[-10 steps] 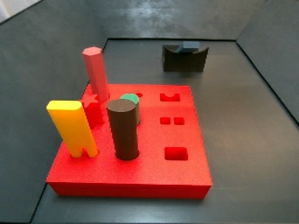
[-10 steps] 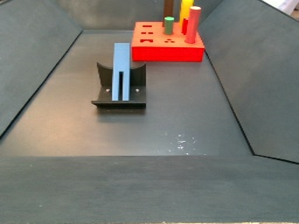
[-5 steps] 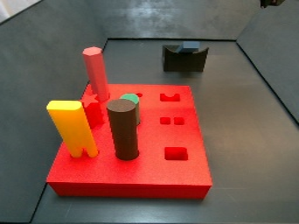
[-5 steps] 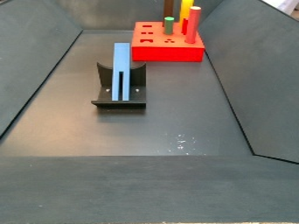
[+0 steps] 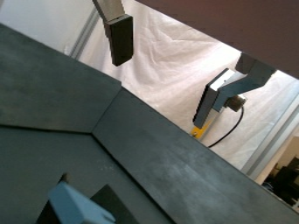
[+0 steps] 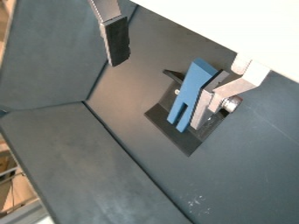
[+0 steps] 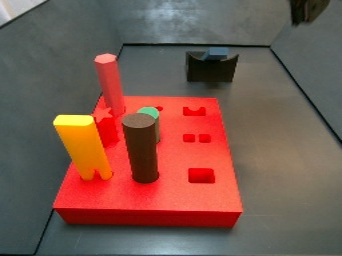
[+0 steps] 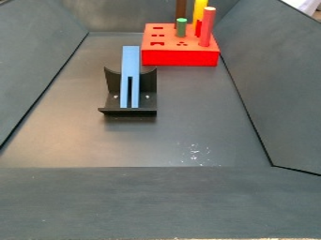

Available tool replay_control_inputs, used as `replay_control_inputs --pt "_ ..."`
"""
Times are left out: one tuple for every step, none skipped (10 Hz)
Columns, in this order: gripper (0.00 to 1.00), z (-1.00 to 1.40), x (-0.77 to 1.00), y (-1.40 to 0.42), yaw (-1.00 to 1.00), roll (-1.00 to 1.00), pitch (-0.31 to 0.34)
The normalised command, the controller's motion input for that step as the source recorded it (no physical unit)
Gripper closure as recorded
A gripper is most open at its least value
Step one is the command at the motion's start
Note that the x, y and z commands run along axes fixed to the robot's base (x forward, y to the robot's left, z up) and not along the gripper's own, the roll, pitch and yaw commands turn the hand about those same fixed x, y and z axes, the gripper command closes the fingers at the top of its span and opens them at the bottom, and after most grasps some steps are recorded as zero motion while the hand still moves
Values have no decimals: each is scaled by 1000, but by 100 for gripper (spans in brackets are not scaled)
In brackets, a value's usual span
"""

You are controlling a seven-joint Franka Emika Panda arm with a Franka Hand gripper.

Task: Pick up the double-square object. Move up. Rotate the double-square object. Place the double-square object on the fixture. Regrasp the double-square object. Move to above the board. Insert the double-square object.
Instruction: Regrasp the double-square object.

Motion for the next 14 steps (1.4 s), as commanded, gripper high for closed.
replay_control_inputs --pt "0 -1000 59 31 175 102 -104" --pt "0 -1000 70 29 121 84 -133" --pt "0 -1000 76 27 79 73 -144" --pt "0 -1000 79 25 51 72 -144" --pt "0 -1000 86 21 4 70 -139" --pt "0 -1000 90 18 -30 64 -118" --pt "0 -1000 93 17 -48 56 -96" --pt "0 -1000 95 15 -55 57 -80" --pt "0 -931 93 8 -61 58 -46" --pt "0 -719 86 4 -52 54 -15" --pt "0 -563 81 1 -43 51 12" --pt "0 -462 81 -2 -31 51 24" --pt "0 -270 83 -4 -6 56 45" --pt "100 0 0 0 0 0 0"
